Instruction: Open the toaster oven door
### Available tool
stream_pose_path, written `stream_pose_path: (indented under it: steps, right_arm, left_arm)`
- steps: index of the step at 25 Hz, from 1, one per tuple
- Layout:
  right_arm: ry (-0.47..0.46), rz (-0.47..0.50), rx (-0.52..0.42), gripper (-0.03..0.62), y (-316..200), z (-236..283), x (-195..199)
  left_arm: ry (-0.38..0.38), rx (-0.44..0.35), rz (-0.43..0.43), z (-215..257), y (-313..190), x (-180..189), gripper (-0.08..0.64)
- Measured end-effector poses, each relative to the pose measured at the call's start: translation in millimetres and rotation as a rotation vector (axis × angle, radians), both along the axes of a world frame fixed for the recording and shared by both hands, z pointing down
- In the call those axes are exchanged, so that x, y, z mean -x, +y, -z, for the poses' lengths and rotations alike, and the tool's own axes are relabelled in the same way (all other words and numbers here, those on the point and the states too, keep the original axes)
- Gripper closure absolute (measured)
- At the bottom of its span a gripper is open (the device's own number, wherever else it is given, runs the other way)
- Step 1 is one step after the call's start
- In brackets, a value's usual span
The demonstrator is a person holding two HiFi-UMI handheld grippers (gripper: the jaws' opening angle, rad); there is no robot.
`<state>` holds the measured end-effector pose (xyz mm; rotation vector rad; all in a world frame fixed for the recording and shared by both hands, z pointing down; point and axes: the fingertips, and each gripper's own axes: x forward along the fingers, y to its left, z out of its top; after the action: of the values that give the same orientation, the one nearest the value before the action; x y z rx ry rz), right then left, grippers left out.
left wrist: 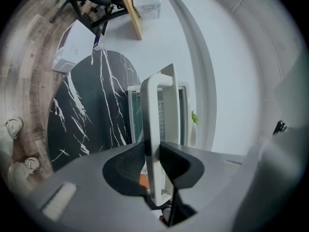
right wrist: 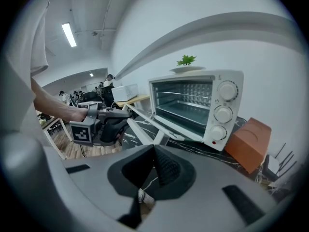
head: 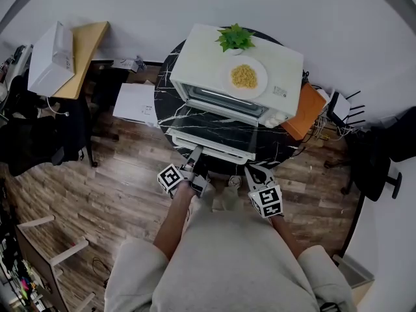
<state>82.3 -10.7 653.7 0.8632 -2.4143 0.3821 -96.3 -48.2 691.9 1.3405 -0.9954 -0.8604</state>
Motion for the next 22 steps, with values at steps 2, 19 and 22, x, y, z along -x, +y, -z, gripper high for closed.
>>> stream_pose_path:
  steps: [2, 19, 22]
  right_arm:
    - [0.000, 0.002, 0.006, 0.578, 1, -3, 0]
    - [0.009, 0.043, 0.063, 0.578, 21, -25, 3]
    - [0.009, 0.048, 0.069, 0.578, 21, -27, 4]
  left_arm:
    - [0.002, 0.006, 0.003, -3, 1, 0, 0.460]
    - [0.004, 0.067, 0.017, -30, 15, 1, 0.468]
    - [0.005, 0.075, 0.022, -36, 17, 1, 0.472]
